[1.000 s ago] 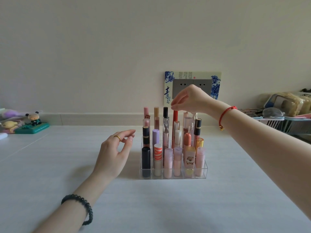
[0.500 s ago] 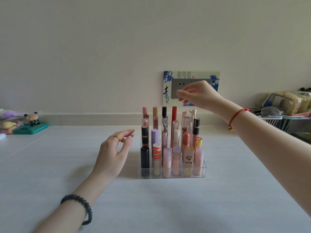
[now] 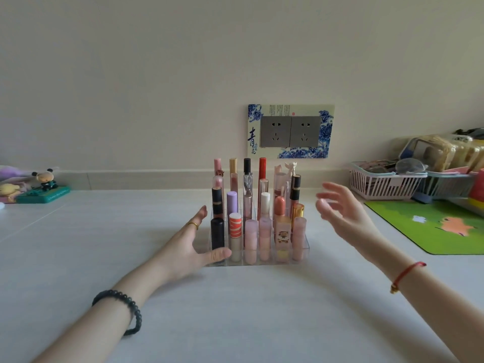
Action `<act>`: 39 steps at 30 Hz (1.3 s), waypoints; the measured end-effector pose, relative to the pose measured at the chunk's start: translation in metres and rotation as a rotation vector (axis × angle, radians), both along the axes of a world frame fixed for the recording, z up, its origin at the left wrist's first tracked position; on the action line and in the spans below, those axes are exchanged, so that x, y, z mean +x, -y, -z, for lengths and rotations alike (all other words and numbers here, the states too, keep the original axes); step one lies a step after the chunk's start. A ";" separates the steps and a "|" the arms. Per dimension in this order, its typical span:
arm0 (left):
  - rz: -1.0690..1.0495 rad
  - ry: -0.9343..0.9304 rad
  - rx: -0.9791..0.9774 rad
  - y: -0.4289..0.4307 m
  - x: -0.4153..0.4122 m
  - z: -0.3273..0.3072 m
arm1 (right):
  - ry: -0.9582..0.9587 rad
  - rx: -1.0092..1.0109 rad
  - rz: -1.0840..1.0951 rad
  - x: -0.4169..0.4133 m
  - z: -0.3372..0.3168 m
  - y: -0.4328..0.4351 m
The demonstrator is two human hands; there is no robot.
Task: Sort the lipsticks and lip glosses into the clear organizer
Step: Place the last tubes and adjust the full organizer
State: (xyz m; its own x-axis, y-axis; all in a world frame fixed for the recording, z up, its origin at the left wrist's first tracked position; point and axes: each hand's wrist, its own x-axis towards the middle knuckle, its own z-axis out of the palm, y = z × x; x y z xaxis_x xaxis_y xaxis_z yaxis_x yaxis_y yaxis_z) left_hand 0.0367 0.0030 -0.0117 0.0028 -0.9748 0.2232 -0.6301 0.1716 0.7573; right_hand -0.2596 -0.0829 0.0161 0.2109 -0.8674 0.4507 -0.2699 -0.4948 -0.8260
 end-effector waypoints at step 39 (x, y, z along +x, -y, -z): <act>0.016 0.173 -0.022 0.004 0.003 0.013 | -0.509 -0.453 0.179 0.030 -0.013 -0.041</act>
State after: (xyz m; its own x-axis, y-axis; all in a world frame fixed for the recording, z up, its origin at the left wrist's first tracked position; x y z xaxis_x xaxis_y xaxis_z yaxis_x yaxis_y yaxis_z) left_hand 0.0400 -0.0006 -0.0249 -0.0528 -0.9693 0.2400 -0.7478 0.1976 0.6338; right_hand -0.2298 -0.0423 0.0291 0.3636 -0.6587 0.6587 -0.6775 -0.6723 -0.2983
